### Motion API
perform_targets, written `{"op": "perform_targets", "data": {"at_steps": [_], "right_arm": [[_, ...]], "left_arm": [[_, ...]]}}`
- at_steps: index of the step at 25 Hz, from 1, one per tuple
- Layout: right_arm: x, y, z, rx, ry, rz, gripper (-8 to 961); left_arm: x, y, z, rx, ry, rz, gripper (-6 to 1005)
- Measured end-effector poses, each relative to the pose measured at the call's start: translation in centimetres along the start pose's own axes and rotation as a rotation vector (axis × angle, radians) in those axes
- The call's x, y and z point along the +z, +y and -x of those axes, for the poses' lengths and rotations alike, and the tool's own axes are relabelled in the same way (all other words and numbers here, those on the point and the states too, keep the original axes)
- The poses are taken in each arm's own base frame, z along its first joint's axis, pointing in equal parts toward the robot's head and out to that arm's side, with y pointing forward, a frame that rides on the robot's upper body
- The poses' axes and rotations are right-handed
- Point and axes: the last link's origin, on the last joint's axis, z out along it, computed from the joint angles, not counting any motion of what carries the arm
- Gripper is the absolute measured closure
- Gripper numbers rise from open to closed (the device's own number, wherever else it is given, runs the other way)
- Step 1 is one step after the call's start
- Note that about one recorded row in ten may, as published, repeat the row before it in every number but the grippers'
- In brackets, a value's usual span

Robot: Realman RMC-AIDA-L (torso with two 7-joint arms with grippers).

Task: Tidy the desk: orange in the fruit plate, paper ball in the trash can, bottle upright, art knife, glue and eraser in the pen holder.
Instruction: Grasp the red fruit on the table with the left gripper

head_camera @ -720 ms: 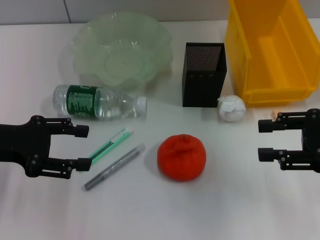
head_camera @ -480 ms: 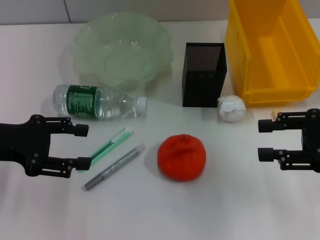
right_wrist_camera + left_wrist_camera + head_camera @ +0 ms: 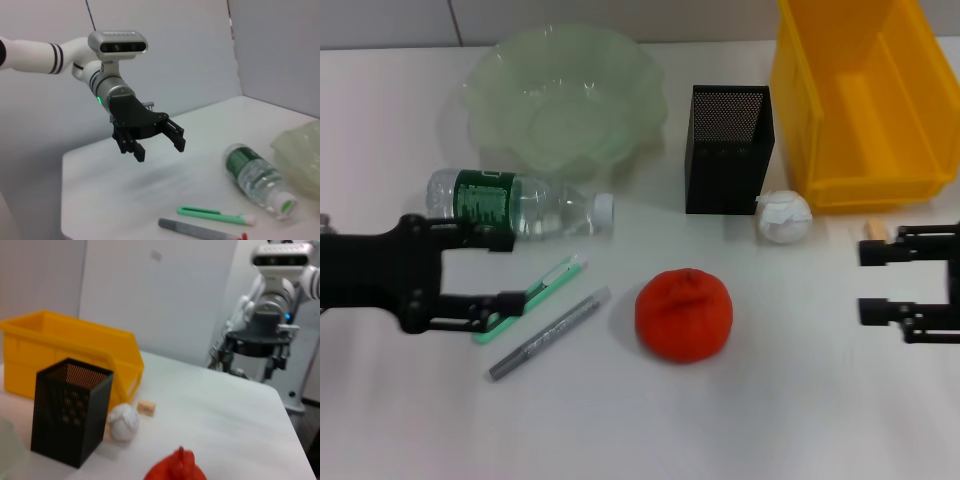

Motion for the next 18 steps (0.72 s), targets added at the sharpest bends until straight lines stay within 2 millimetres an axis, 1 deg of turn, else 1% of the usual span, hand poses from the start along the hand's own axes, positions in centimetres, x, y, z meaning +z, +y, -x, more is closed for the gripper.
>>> {"op": "perform_targets", "data": {"at_steps": [6,9,13,14,15,16,17,18], "right_arm": [[-3.8,1.2,0.1,-0.019,0.028,-0.098,320],[-5.4,1.7,0.0,-0.02,0.033,-0.141,320],[-6.6,2.2,-0.4,-0.008,0.03,-0.176,320],[-6.7,2.4,-0.6,-0.004,0.031,-0.181,320],[-6.9,2.5,-0.6,-0.002,0.033,-0.185,319],[-7.0,2.6,-0.7,0.001,0.035,-0.189,319],[-7.0,2.6,-0.8,0.003,0.037,-0.191,319],[-7.1,2.7,-0.9,0.007,0.037,-0.194,319]], "left_arm": [[3.6,0.4,-0.1,-0.007,0.074,-0.018,230],[5.2,0.2,0.1,-0.014,0.08,-0.05,232],[7.6,-0.3,0.4,-0.047,0.064,-0.04,234],[7.6,-0.3,0.4,-0.047,0.064,-0.04,235],[8.5,-0.4,0.4,-0.055,0.056,-0.025,235],[8.5,-0.4,0.4,-0.055,0.056,-0.025,236],[9.9,-0.7,0.5,-0.055,0.044,-0.02,237],[9.9,-0.7,0.5,-0.055,0.044,-0.02,237]]}}
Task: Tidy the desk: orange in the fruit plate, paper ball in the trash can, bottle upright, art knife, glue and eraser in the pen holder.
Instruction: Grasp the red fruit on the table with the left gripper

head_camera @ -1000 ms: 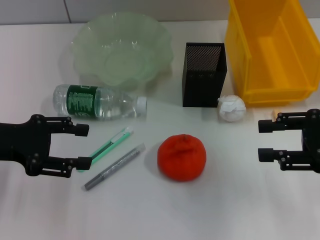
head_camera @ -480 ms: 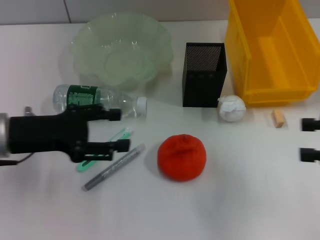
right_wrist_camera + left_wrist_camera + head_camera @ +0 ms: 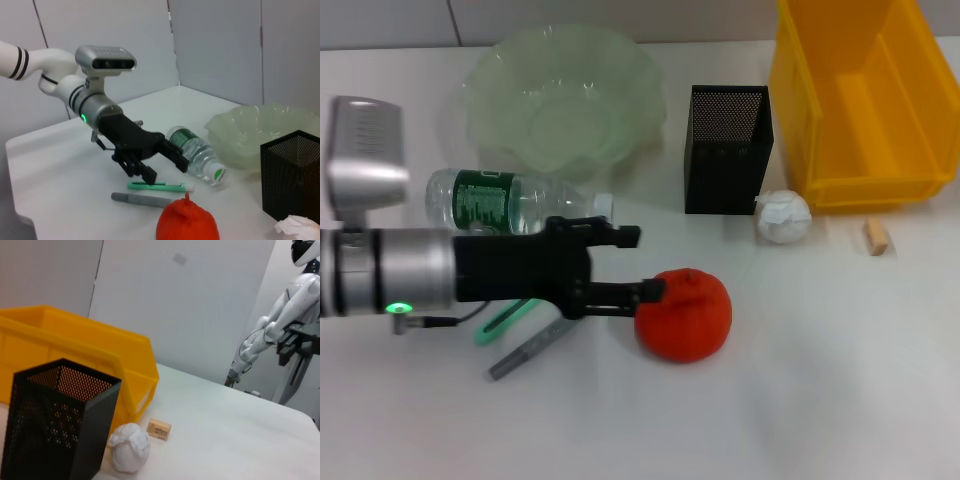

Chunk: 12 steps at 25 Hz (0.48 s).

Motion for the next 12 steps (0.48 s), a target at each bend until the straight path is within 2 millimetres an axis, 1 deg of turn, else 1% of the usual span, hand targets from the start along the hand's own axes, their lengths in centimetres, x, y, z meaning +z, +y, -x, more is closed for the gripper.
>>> {"op": "perform_targets", "data": {"at_steps": [1,2,3,7,8,12], "right_arm": [[-0.1,0.1,-0.1,0.007,-0.001,-0.003,319],[-0.1,0.1,-0.1,0.015,-0.003,-0.008,319],[-0.2,0.1,-0.2,0.023,-0.006,-0.013,319],[-0.2,0.5,-0.2,0.034,-0.012,-0.01,319],[-0.2,0.6,-0.2,0.037,-0.011,-0.009,319],[-0.3,0.8,0.0,0.048,-0.002,-0.014,319]], "left_arm": [[1.0,-0.2,0.2,-0.005,-0.006,-0.003,238],[1.0,-0.2,0.2,-0.005,-0.006,-0.003,238],[2.6,-0.3,0.3,0.001,-0.01,0.0,239],[3.3,-0.4,0.6,0.01,-0.019,-0.014,241],[3.9,-0.5,1.0,0.017,-0.033,-0.031,242],[4.3,-0.4,1.4,0.032,-0.051,-0.033,245]]}}
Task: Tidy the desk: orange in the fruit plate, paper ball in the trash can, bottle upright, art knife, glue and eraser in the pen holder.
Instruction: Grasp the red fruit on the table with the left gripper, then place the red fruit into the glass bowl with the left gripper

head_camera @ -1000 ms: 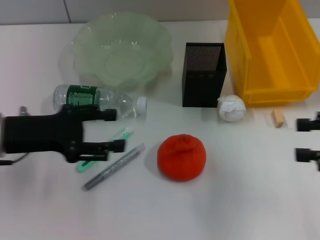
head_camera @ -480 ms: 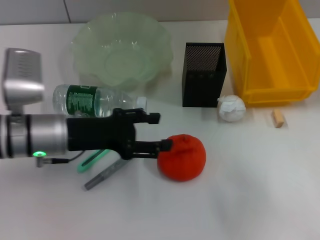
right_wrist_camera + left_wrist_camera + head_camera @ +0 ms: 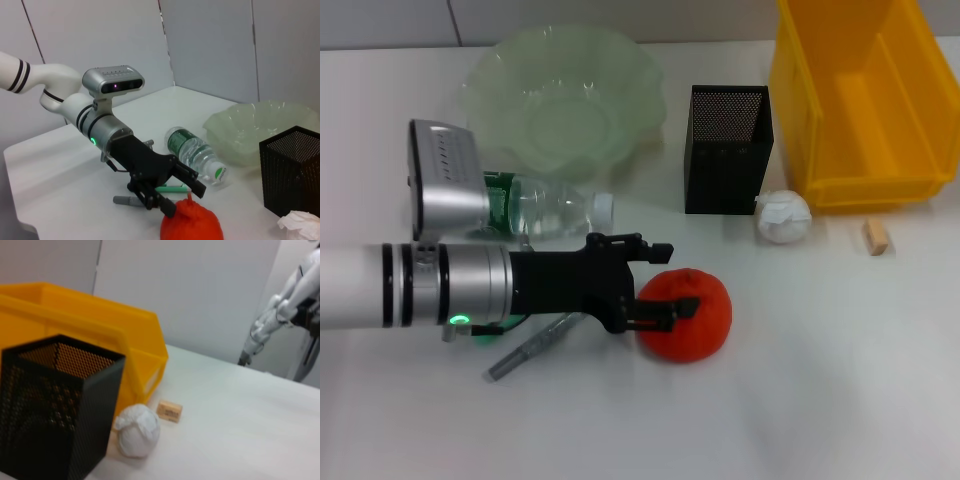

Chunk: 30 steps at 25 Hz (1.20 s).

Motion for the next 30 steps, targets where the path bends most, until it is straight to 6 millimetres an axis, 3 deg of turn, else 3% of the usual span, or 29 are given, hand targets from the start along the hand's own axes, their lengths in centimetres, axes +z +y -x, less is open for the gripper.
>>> {"op": "perform_targets", "data": {"at_steps": [11,17,22,30], "right_arm": [[0.2,0.1,0.2,0.018,0.0,0.008,319],[0.3,0.0,0.2,0.023,-0.004,0.012,319],[0.4,0.0,0.2,0.025,-0.007,0.016,319],[0.5,0.0,0.3,0.022,-0.007,0.019,319]], "left_arm": [[1.6,1.1,1.1,0.046,-0.076,0.035,251],[1.3,1.2,1.0,0.049,-0.052,0.03,255],[1.2,1.2,1.1,0.038,-0.051,0.02,480],[1.1,1.1,0.8,0.024,-0.019,0.008,616]]}}
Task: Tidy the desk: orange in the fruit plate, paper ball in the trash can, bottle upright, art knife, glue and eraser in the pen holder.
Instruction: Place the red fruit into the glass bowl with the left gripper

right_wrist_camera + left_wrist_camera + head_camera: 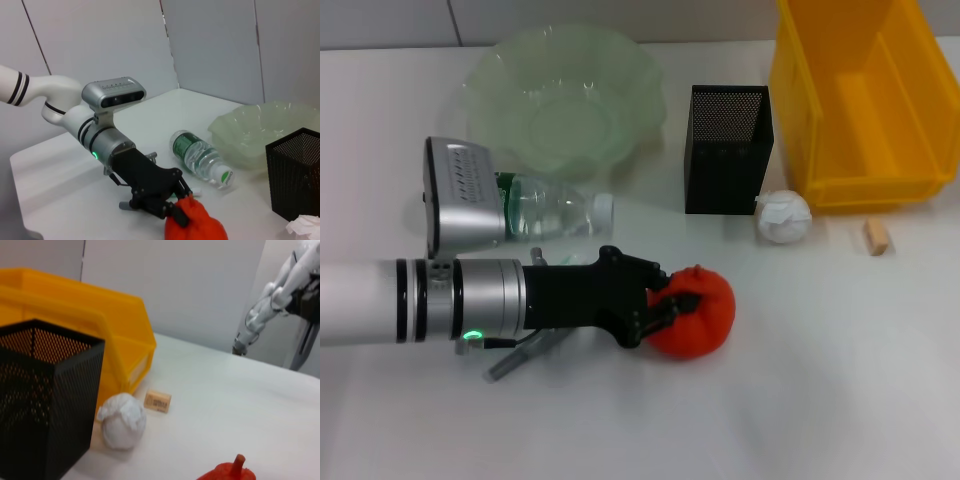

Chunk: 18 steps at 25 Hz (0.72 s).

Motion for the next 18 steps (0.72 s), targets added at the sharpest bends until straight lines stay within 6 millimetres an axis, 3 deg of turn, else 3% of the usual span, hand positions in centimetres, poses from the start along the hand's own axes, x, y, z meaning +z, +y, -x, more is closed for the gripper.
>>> {"op": "perform_targets", "data": {"at_steps": [4,6,9,14,15,17,18], "right_arm": [[0.0,0.0,0.0,0.0,-0.001,0.001,319],[0.1,0.0,0.0,-0.003,-0.002,0.003,319],[0.3,-0.1,0.1,-0.007,-0.008,0.011,319],[1.0,-0.2,0.2,-0.003,-0.014,0.043,319],[1.1,-0.2,0.2,-0.003,-0.013,0.048,319],[1.5,-0.3,0.3,-0.005,-0.011,0.061,319],[1.7,-0.4,0.4,-0.008,-0.011,0.07,319]], "left_arm": [[-0.8,-0.2,-1.8,0.006,0.065,0.014,684],[-0.8,-0.2,-1.8,0.006,0.065,0.014,781],[-2.8,-2.2,-6.5,0.05,0.164,-0.075,843],[-3.1,-2.6,-7.1,0.052,0.175,-0.098,880],[-3.3,-5.8,-9.9,0.041,0.207,-0.251,889],[-3.3,-5.8,-9.9,0.041,0.207,-0.251,906],[-3.1,-7.2,-10.8,0.024,0.21,-0.322,914]]}}
